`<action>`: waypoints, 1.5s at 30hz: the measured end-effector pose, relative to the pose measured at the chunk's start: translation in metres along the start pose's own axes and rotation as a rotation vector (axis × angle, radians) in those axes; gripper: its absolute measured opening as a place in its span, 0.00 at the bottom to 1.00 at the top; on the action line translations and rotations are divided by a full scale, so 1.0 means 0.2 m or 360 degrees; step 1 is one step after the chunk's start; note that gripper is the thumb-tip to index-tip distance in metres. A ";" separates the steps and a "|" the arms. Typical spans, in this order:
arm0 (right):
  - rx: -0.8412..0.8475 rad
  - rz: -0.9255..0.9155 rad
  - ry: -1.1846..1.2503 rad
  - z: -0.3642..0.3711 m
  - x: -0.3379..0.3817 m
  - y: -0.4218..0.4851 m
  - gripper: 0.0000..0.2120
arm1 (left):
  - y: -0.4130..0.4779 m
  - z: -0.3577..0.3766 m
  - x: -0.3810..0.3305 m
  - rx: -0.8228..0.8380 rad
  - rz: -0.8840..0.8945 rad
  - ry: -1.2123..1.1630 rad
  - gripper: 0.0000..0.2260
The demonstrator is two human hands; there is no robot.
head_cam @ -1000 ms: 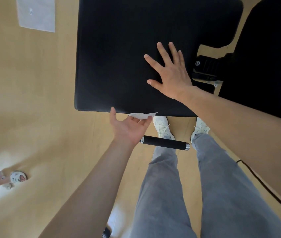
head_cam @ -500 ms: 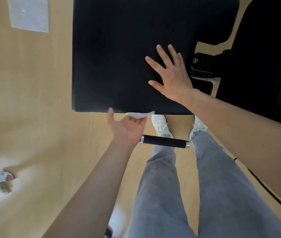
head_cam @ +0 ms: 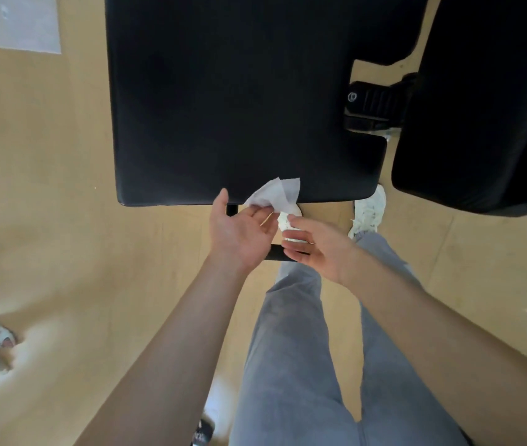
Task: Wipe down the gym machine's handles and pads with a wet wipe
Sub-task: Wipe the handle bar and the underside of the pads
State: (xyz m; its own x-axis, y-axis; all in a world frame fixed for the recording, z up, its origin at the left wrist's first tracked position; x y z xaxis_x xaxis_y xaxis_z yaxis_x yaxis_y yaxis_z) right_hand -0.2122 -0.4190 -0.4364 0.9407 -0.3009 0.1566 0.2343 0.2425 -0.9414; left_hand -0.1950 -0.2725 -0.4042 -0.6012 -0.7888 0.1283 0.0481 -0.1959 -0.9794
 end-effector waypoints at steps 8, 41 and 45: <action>-0.0123 0.0093 0.0676 0.15 0.03 0.18 0.10 | 0.00 -0.05 -0.09 -0.0094 -0.0007 -0.0031 0.34; -0.0246 -0.0150 0.1478 -0.01 -0.06 0.26 0.13 | 0.17 0.06 0.07 -0.0127 -0.0046 -0.0202 0.38; -0.0089 -0.0038 0.1444 0.10 -0.08 0.24 0.13 | 0.10 0.01 0.01 -0.0217 0.0135 -0.0255 0.31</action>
State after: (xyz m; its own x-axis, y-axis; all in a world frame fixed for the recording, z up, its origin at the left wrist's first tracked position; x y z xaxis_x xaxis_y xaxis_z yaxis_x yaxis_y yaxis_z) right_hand -0.2102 -0.3840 -0.4782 0.3760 -0.9216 -0.0964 0.2170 0.1888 -0.9577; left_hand -0.1940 -0.2788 -0.4243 -0.4644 -0.8838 0.0568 -0.0216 -0.0529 -0.9984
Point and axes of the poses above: each hand's wrist, its own y-axis towards the middle knuckle, its own z-axis out of the palm, x = y × z, the point moved 2 cm from there along y, towards the middle knuckle, and after that the axes turned 12 degrees about -z, right-handed, at the moved point
